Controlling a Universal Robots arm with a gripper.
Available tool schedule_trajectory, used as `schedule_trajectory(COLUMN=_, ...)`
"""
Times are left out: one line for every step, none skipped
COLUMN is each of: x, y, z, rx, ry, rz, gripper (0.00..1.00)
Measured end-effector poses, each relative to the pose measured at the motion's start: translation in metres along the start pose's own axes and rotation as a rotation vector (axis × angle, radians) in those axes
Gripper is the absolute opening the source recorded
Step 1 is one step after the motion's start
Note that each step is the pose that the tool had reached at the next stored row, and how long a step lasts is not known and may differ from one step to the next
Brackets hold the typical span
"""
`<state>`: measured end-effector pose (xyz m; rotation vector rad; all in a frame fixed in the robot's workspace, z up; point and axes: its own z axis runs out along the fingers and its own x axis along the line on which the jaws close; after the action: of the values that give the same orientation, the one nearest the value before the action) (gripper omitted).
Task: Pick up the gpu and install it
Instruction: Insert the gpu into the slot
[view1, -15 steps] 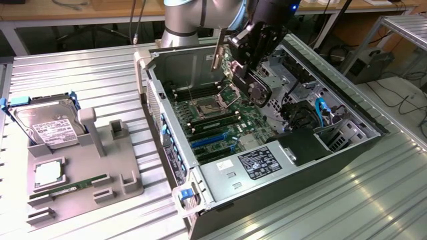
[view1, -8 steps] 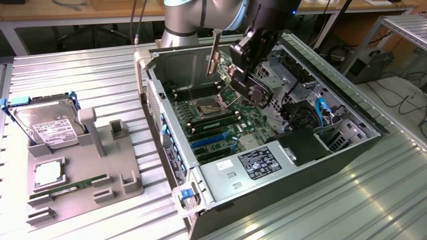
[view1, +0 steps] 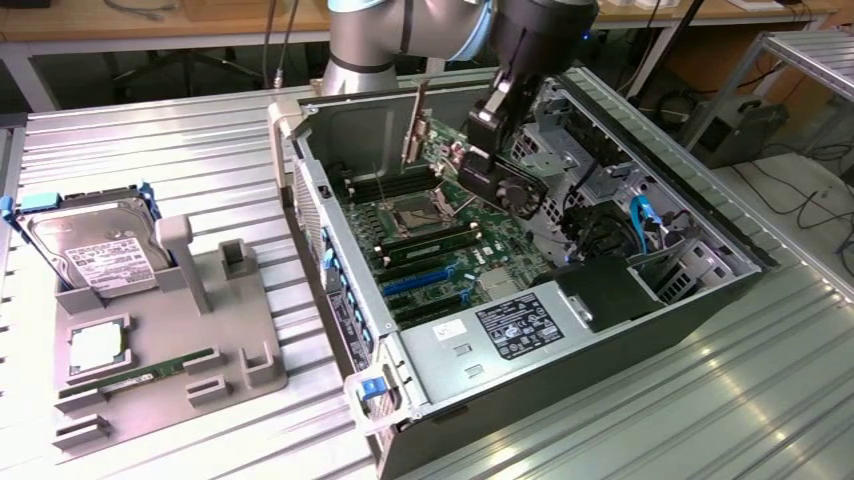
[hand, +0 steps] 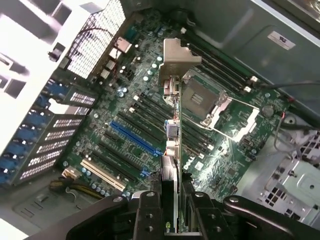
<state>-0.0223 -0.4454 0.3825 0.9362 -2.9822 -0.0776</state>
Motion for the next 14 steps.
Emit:
schedule_trajectory(x=0.000, y=0.0000, z=0.0011, rx=0.0000, ry=0.0010, rz=-0.020, gripper=0.26)
schedule_trajectory(x=0.000, y=-0.0001, z=0.0020, rx=0.0000, ry=0.0020, rz=-0.037, gripper=0.26)
schedule_trajectory(x=0.000, y=-0.0002, z=0.0031, rx=0.0001, ry=0.0032, rz=-0.058, gripper=0.26)
schedule_trajectory(x=0.000, y=-0.0002, z=0.0043, rx=0.0001, ry=0.0043, rz=-0.080, gripper=0.26)
schedule_trajectory(x=0.000, y=-0.0004, z=0.0067, rx=0.0002, ry=0.0066, rz=-0.124, gripper=0.26)
schedule_trajectory(x=0.000, y=-0.0005, z=0.0089, rx=0.0002, ry=0.0087, rz=-0.164, gripper=0.26)
schedule_trajectory(x=0.000, y=-0.0005, z=0.0104, rx=0.0003, ry=0.0103, rz=-0.193, gripper=0.26)
schedule_trajectory(x=0.000, y=-0.0006, z=0.0119, rx=0.0003, ry=0.0117, rz=-0.219, gripper=0.26)
schedule_trajectory(x=0.000, y=-0.0007, z=0.0128, rx=0.0003, ry=0.0128, rz=-0.238, gripper=0.26)
schedule_trajectory(x=0.000, y=-0.0007, z=0.0140, rx=0.0003, ry=0.0138, rz=-0.259, gripper=0.26)
schedule_trajectory(x=0.000, y=-0.0008, z=0.0149, rx=0.0004, ry=0.0146, rz=-0.276, gripper=0.26)
schedule_trajectory(x=0.000, y=-0.0009, z=0.0167, rx=0.0004, ry=0.0165, rz=-0.309, gripper=0.26)
schedule_trajectory(x=0.000, y=-0.0009, z=0.0177, rx=0.0005, ry=0.0174, rz=-0.327, gripper=0.26)
schedule_trajectory(x=0.000, y=-0.0010, z=0.0189, rx=0.0005, ry=0.0187, rz=-0.350, gripper=0.26)
